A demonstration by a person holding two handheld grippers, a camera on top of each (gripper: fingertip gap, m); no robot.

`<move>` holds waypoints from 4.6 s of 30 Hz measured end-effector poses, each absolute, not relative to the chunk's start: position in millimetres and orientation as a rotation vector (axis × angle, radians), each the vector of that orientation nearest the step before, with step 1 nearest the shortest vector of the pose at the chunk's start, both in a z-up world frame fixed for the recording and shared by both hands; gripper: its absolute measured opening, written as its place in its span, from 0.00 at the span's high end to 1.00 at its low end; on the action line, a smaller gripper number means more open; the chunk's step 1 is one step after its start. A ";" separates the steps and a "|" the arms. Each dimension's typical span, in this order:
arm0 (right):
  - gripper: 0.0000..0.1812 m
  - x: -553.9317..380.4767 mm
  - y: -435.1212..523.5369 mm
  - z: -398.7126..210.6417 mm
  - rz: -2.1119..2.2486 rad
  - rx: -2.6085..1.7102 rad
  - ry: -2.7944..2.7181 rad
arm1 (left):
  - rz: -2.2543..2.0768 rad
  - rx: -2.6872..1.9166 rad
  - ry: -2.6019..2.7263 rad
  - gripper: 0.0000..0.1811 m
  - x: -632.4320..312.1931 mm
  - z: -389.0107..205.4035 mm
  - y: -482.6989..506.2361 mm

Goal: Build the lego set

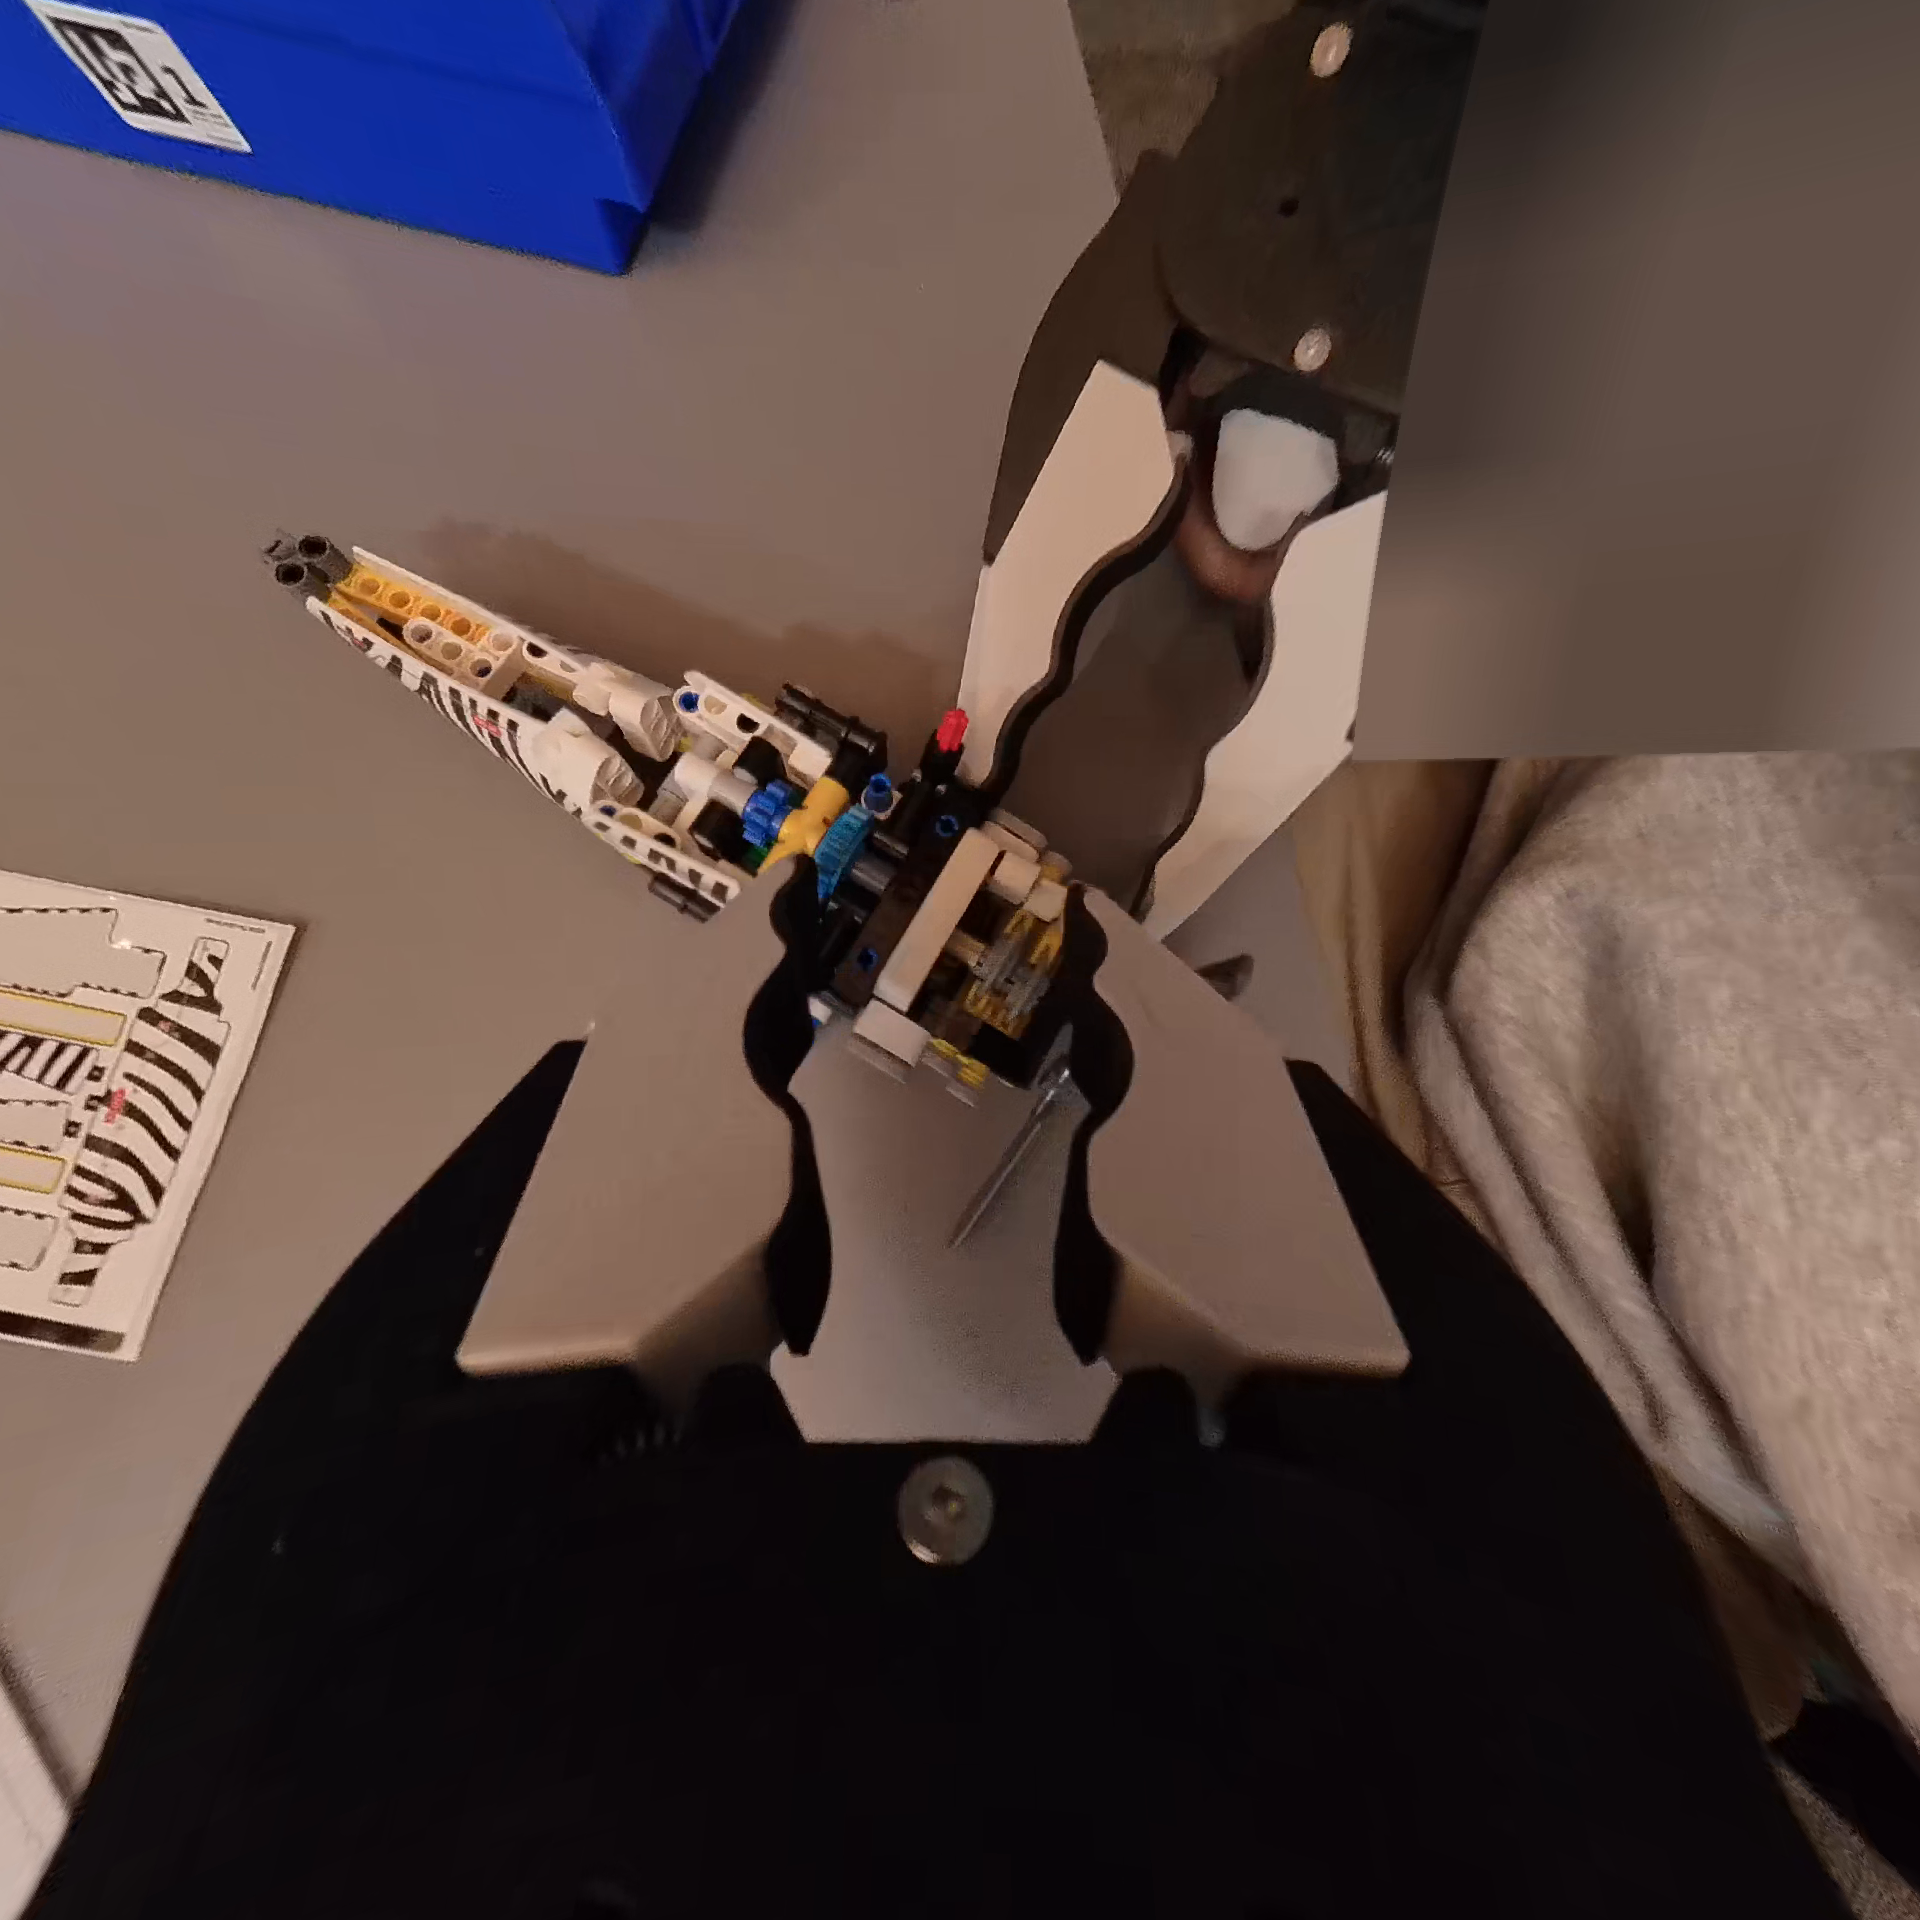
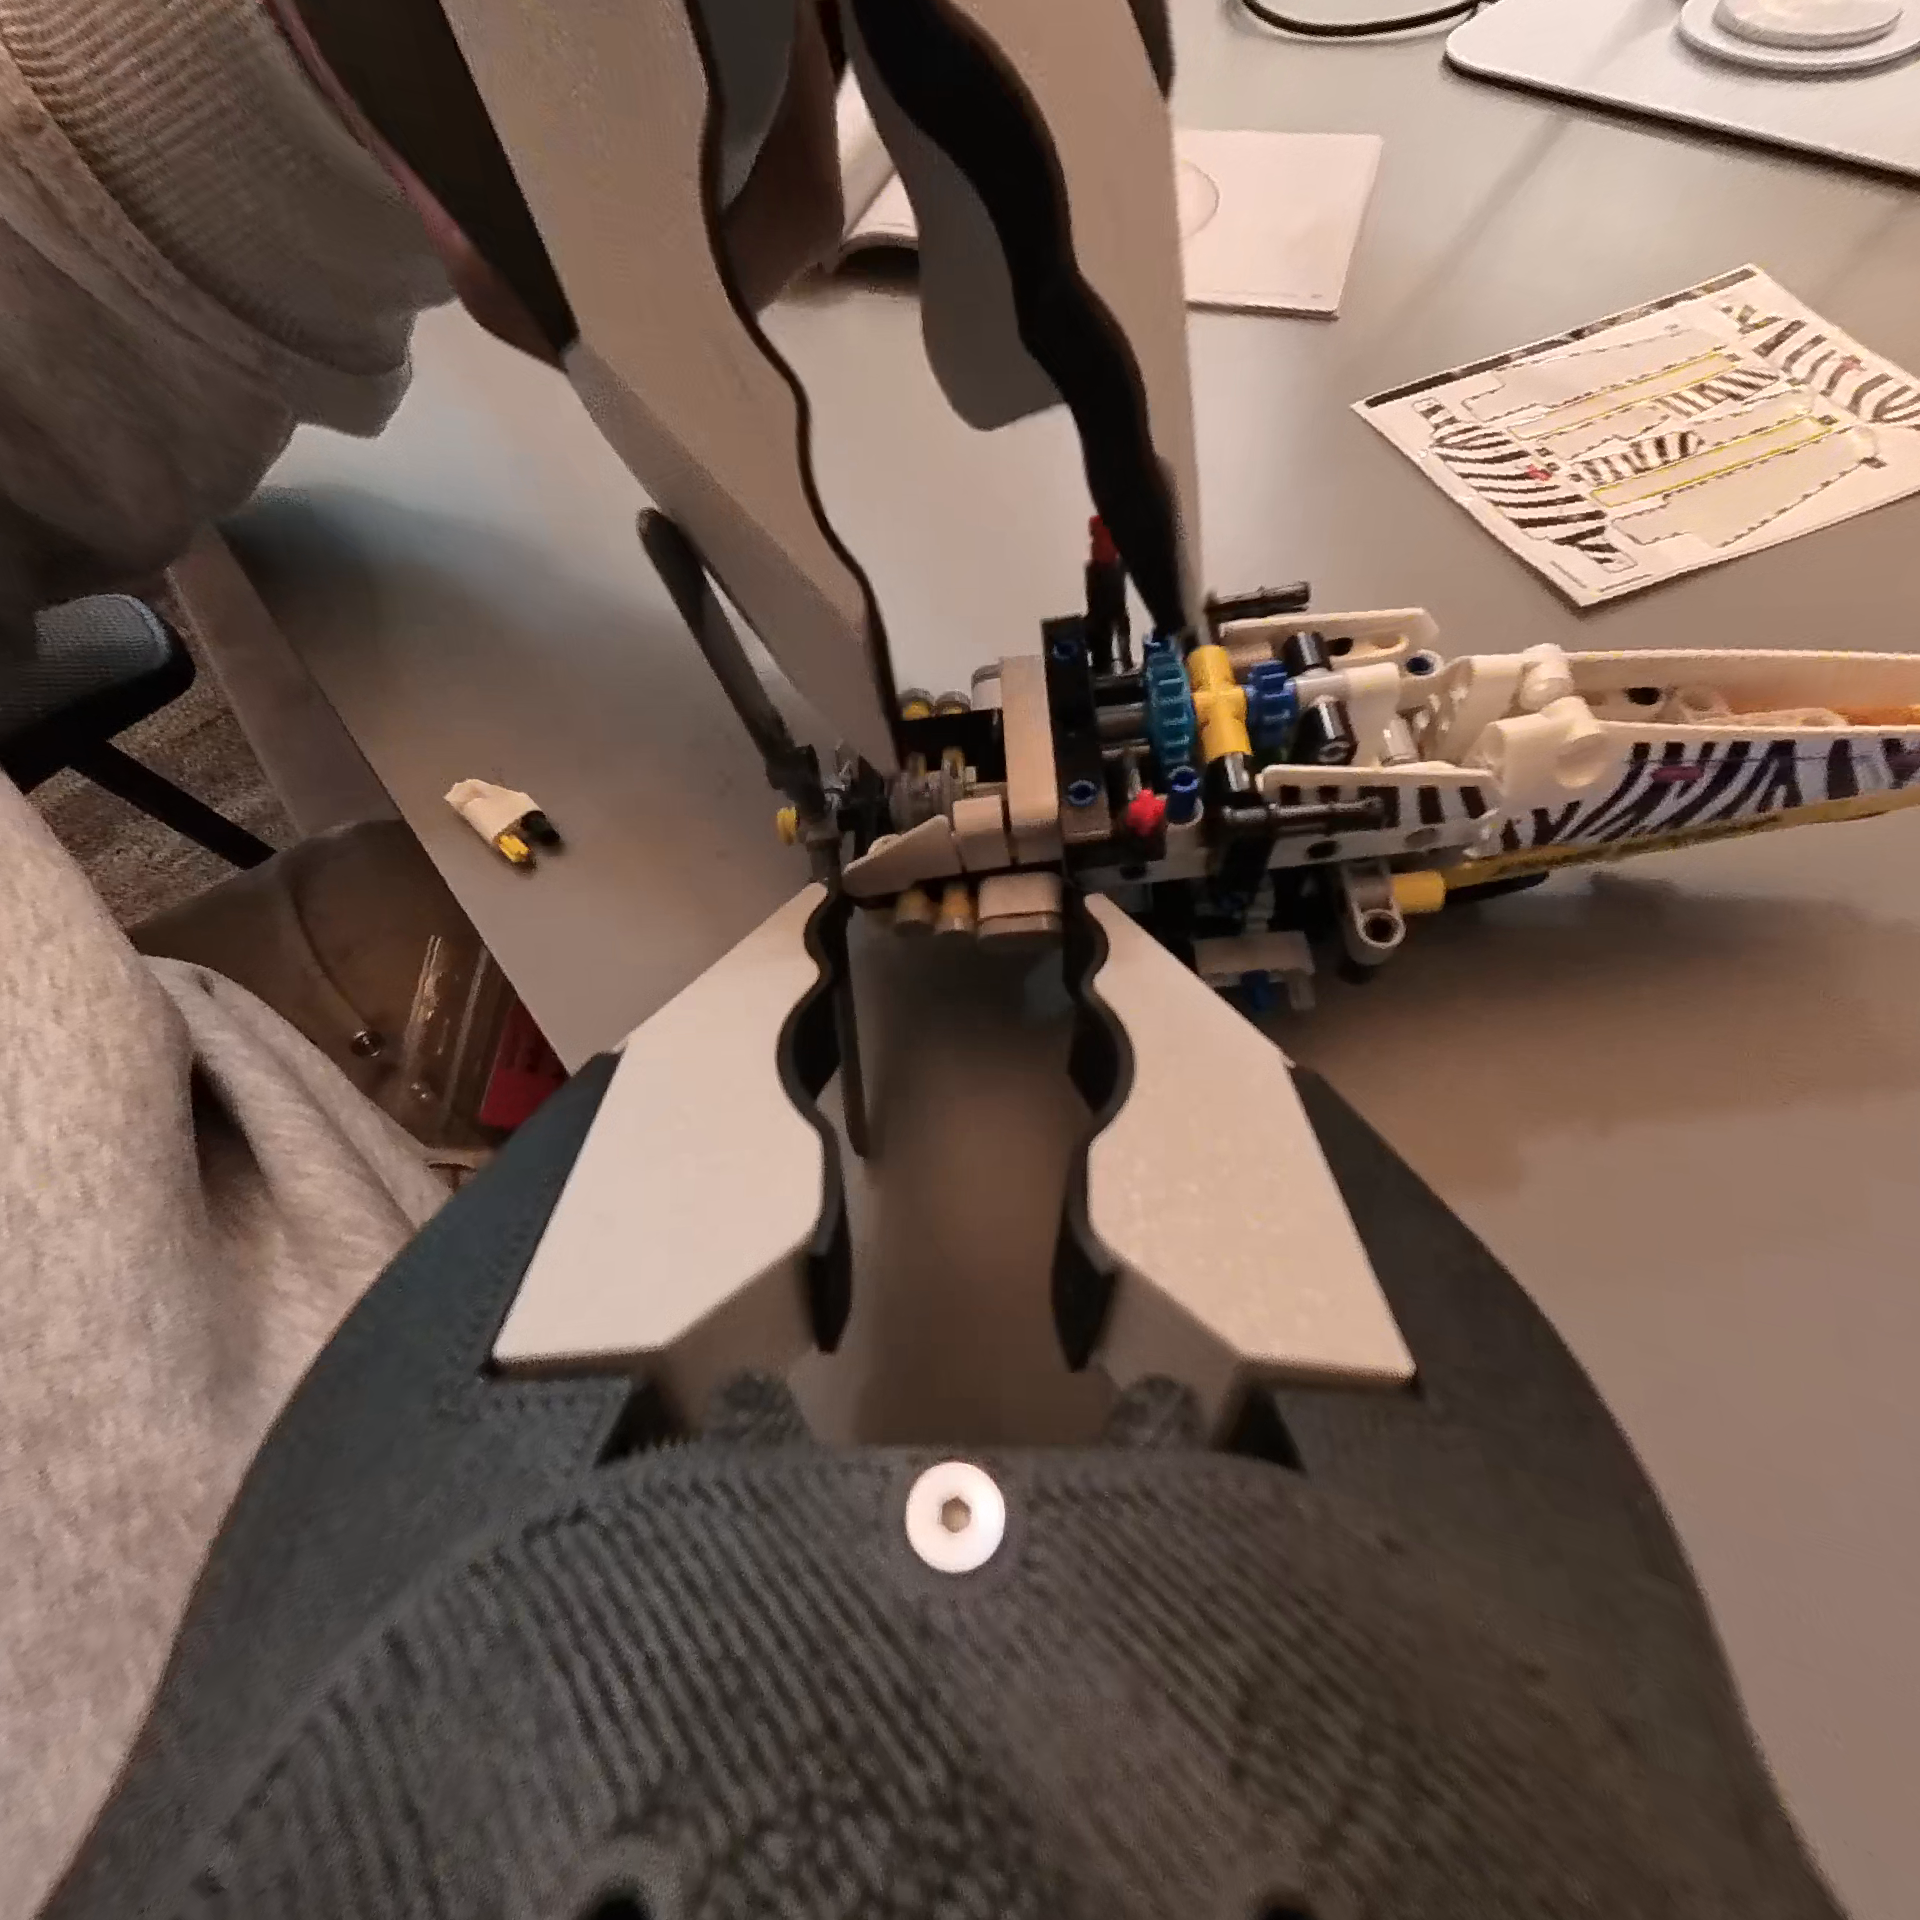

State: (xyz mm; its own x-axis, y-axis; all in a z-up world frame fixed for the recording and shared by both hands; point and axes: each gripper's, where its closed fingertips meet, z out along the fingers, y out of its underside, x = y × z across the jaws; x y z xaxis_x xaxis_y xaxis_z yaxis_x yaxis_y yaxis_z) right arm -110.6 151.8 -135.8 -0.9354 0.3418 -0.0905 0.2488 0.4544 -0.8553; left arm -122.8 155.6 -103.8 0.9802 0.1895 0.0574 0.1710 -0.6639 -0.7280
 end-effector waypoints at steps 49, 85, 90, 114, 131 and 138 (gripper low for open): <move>0.79 -115.2 163.4 -128.8 1.528 -0.377 -2.542 | -0.365 -1.961 -0.672 0.81 -104.2 -141.2 145.0; 0.79 -118.2 165.7 -129.8 1.434 -0.366 -2.582 | -0.347 -1.995 -0.637 0.87 -101.1 -141.9 147.3; 0.79 -118.5 165.1 -129.6 1.423 -0.359 -2.573 | -0.356 -1.993 -0.637 0.88 -101.2 -142.1 147.4; 0.77 -121.9 168.4 -127.5 1.463 -0.378 -2.498 | -0.420 -1.952 -0.685 0.81 -104.8 -142.4 139.5; 0.64 -121.9 176.7 -128.9 1.560 -0.425 -2.589 | -0.363 -1.855 -0.640 0.72 -113.3 -125.9 149.8; 0.67 -122.0 178.2 -130.4 1.356 -0.176 -2.758 | -0.078 -2.156 -0.528 0.67 -114.8 -148.5 145.0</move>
